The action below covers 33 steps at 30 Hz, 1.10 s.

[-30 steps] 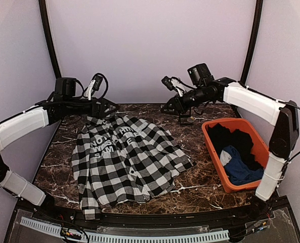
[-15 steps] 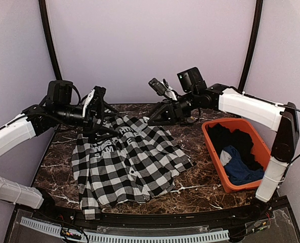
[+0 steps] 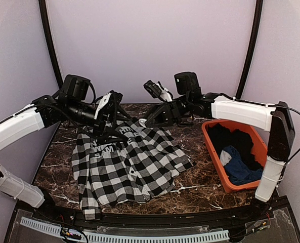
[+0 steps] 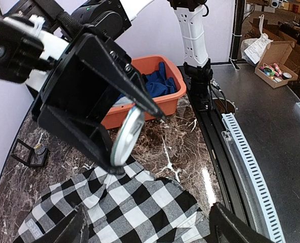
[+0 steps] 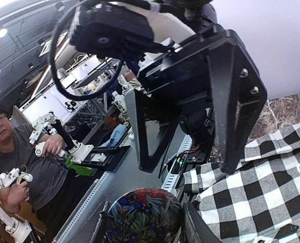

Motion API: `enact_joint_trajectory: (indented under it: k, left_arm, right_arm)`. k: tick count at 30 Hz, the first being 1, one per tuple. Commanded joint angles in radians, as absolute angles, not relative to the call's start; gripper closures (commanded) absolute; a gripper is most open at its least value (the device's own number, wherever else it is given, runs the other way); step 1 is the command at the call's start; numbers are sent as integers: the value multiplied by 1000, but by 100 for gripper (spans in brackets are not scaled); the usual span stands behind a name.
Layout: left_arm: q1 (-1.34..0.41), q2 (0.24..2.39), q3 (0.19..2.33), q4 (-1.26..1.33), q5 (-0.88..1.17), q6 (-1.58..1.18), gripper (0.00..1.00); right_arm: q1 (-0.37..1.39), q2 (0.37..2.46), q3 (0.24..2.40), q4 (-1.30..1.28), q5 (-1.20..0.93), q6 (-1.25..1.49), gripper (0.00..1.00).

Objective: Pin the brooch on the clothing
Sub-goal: Pass from the right arm to the left

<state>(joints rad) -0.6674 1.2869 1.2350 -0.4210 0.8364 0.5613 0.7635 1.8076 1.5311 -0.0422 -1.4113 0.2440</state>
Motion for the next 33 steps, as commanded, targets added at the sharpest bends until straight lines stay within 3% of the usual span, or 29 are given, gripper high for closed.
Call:
enact_joint_trajectory:
  k: [1,6,18,25,33]
  left_arm:
    - [-692,1296,1301,-489,811,627,19]
    - [-695,1337,1360,-530,818,657,22]
    - [-709,1457,1439,-605,855,690,55]
    - [-715,1457,1431,-596,868,689,67]
    - [-729,1466,1427,-598,873,693,73]
  right_arm:
    - [775,1857,1546,3,-1395,307,72]
    - [775,1871,1551,-39,-1391,302,72]
    - [791,1868,1568,-124,-1380,254,72]
    - [796,1873,1572,-172,-1369,218,72]
    - [798,1883,1588,-210,-1358,194,72]
